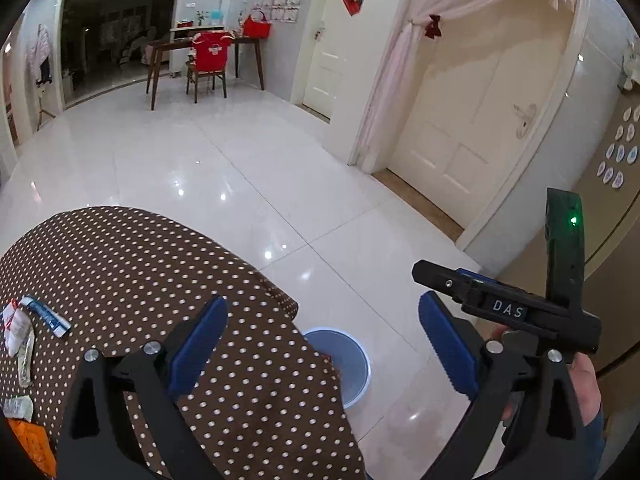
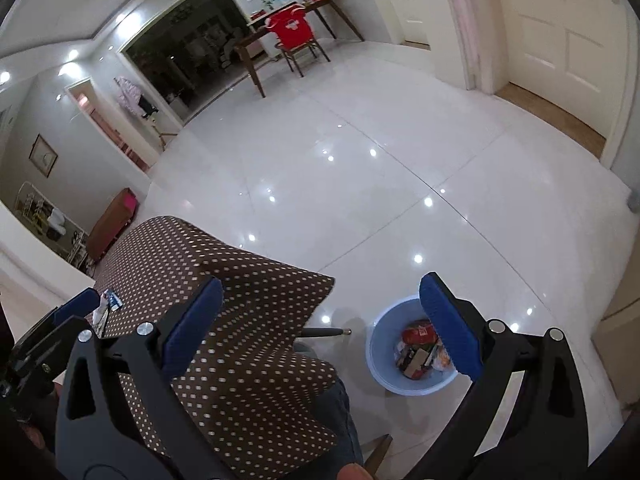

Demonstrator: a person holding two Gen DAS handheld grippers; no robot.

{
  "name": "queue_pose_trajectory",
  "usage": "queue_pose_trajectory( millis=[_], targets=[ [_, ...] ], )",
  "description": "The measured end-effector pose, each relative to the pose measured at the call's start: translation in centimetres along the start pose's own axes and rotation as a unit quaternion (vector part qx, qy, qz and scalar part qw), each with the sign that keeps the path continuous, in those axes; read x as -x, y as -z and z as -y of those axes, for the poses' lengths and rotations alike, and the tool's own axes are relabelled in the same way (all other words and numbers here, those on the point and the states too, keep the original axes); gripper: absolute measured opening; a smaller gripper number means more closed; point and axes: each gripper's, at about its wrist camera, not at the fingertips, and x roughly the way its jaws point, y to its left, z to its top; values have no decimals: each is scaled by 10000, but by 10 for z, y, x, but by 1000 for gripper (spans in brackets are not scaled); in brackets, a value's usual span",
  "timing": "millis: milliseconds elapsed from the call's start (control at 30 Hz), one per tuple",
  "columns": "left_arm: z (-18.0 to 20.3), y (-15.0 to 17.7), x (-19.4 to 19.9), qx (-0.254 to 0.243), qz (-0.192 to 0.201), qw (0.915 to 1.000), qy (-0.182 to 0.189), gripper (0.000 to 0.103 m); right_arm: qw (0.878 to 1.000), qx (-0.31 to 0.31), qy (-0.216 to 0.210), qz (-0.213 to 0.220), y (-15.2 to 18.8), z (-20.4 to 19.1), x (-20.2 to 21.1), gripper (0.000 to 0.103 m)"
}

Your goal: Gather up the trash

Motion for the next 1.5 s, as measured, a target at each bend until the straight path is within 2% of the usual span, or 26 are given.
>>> queue_pose_trajectory(
  millis=[367, 600, 733, 833, 967, 1067, 1300, 1333, 1433, 1500],
  targets=[
    [-64, 16, 55, 528, 455, 9969, -366, 95, 9964, 759, -335, -182, 0, -80, -17, 97],
    [-125, 37, 92, 1022, 624, 9895, -811, 95, 9888, 1291, -617, -436, 11, -139, -42, 97],
    [-167, 51, 110, 1349, 652, 9822, -1130, 95, 9818, 1613, -779, -630, 21, -178, -61, 97],
    [-198, 63, 116, 1623, 570, 9757, -1355, 95, 9751, 1864, -904, -787, 31, -210, -75, 97],
    [-240, 79, 114, 2085, 411, 9659, -1477, 95, 9638, 2204, -1089, -1029, 47, -249, -96, 97],
    [-259, 86, 101, 2190, 82, 9615, -1659, 95, 9567, 2423, -1162, -1123, 58, -269, -110, 97],
    [-274, 92, 76, 2090, -379, 9603, -1808, 94, 9520, 2541, -1203, -1213, 63, -288, -130, 97],
    [-275, 89, 72, 2082, -416, 9604, -1805, 93, 9513, 2561, -1206, -1216, 62, -288, -131, 97],
    [-279, 81, 60, 1989, -563, 9613, -1822, 75, 9508, 2573, -1219, -1219, 59, -290, -137, 97],
    [-278, 78, 57, 1845, -605, 9627, -1885, 59, 9491, 2620, -1253, -1218, 58, -293, -141, 96]
  ],
)
